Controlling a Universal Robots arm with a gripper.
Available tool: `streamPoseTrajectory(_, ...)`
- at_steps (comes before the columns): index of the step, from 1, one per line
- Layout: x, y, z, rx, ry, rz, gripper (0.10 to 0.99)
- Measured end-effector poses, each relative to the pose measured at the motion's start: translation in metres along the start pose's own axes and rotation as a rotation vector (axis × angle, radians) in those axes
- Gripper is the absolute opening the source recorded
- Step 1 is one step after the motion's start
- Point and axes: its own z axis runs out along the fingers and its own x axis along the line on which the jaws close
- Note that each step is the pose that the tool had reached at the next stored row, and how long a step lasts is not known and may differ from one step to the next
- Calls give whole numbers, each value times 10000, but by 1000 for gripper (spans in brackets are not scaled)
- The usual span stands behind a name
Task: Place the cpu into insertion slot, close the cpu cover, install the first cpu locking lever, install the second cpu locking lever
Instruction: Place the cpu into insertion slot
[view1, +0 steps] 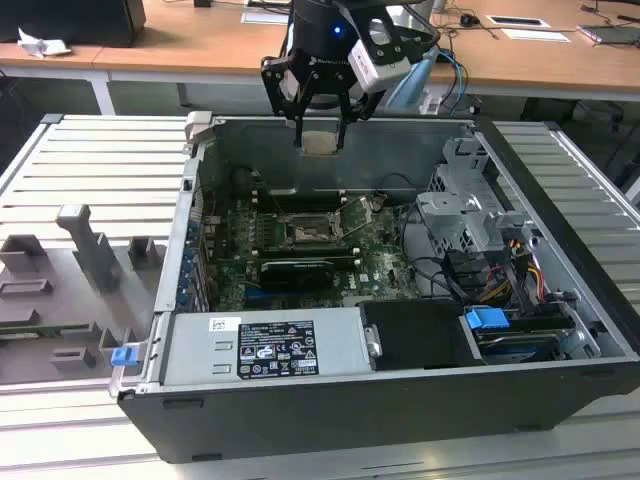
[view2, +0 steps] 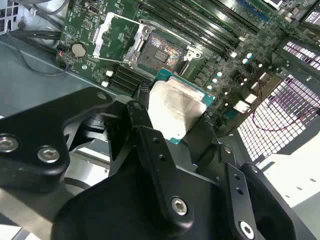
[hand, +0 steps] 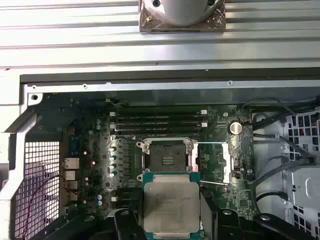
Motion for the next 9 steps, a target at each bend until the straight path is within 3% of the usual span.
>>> streamPoseTrajectory(9, 1, 0, 1, -14, -65, 721, 541)
